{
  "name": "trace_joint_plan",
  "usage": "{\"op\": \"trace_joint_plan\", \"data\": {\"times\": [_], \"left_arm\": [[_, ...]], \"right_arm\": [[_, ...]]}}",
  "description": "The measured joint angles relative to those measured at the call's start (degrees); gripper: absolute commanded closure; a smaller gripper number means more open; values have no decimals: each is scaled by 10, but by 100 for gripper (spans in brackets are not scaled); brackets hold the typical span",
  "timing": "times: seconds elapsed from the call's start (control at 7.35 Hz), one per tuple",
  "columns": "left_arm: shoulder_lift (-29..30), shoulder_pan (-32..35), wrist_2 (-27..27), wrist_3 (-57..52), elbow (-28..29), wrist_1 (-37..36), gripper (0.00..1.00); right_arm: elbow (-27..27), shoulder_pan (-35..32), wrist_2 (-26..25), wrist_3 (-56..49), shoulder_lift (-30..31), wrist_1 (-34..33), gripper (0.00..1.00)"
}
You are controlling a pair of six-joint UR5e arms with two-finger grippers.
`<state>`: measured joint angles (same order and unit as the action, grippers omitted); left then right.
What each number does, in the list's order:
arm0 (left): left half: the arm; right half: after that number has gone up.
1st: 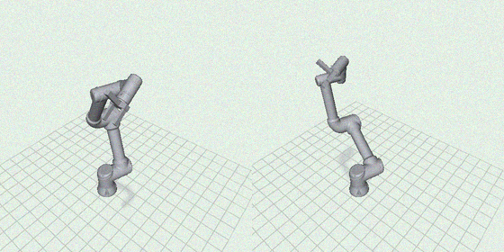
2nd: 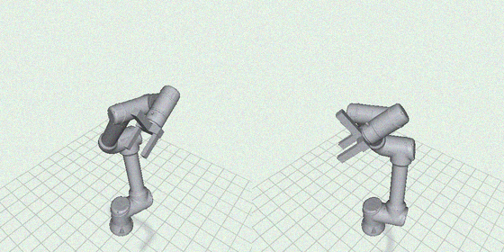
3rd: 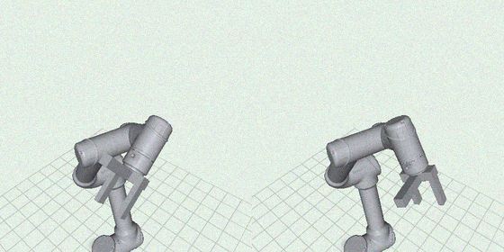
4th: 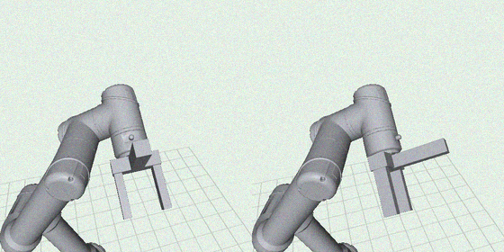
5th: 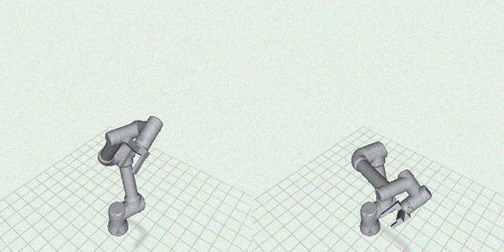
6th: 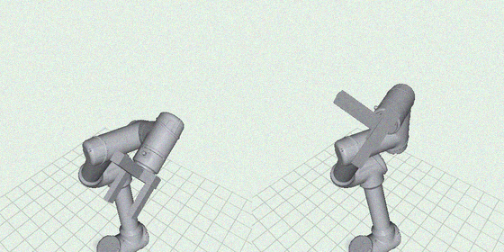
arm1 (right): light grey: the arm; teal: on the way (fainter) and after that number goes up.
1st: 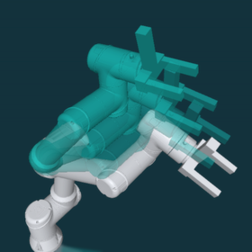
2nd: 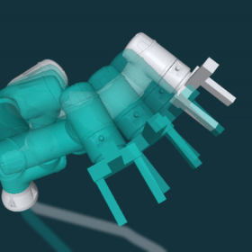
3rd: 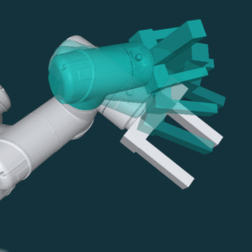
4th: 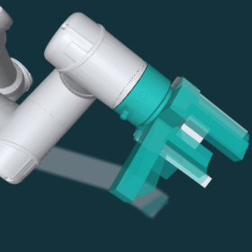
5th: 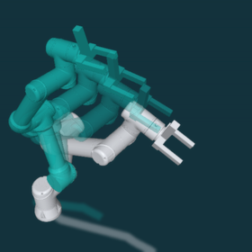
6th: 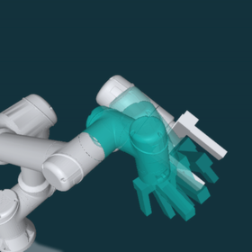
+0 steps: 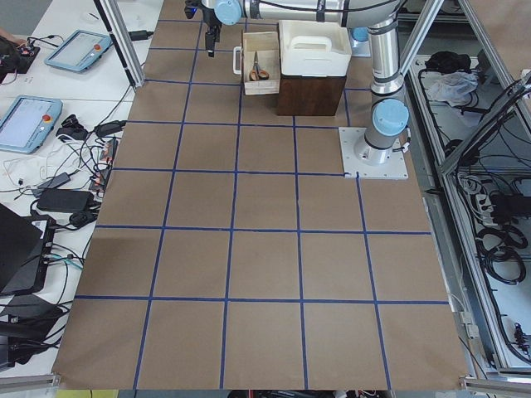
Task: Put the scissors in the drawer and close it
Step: 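Move the left gripper over the drawer's white handle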
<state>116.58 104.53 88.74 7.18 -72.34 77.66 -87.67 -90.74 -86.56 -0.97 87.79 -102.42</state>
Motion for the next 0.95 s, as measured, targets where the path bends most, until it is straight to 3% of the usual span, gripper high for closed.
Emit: {"op": "trace_joint_plan", "data": {"times": [0.95], "left_arm": [[34, 40, 8, 55, -22, 8, 0]], "right_arm": [[-11, -5, -24, -1, 1, -4, 0]]}}
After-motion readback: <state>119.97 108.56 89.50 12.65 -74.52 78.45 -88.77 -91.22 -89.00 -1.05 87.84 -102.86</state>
